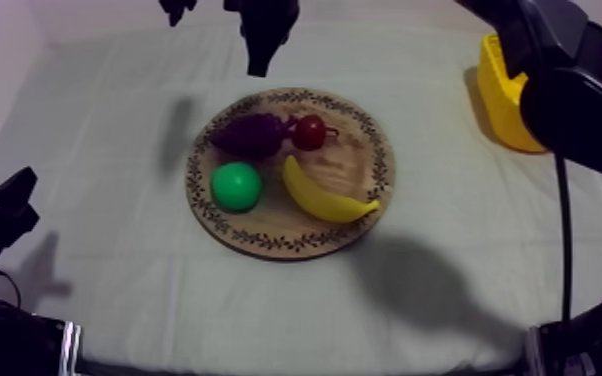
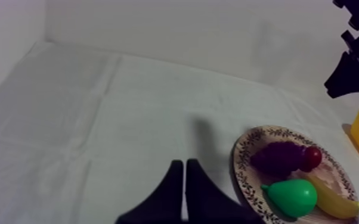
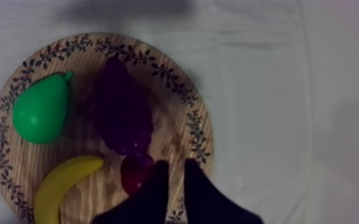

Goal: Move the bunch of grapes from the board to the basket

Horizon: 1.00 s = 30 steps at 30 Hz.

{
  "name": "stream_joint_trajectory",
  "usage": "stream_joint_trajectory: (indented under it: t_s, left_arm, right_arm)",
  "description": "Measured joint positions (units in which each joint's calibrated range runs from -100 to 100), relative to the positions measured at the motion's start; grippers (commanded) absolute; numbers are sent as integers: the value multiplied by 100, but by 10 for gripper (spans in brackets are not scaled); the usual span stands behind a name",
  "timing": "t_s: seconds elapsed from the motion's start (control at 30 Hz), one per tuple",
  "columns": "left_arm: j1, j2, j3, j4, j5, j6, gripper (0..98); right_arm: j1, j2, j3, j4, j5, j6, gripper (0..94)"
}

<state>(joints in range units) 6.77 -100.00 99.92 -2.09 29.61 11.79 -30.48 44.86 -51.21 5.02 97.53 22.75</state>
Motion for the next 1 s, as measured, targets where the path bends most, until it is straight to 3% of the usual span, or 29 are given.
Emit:
stream_joint_trajectory:
  t_s: [0.27, 0.4, 0.63, 1.0]
  left_arm:
    - [0, 0, 0, 0, 0, 0, 1]
    - [0, 0, 0, 0, 0, 0, 1]
    - [0, 0, 0, 0, 0, 0, 1]
    - [0, 0, 0, 0, 9, 0, 1]
  right_arm:
    - [4, 28, 0, -63, 0, 35, 465]
    - [11, 28, 37, -70, 8, 69, 548]
    - [20, 22, 109, -159, 8, 165, 617]
    - [18, 296, 242, -329, -51, 271, 622]
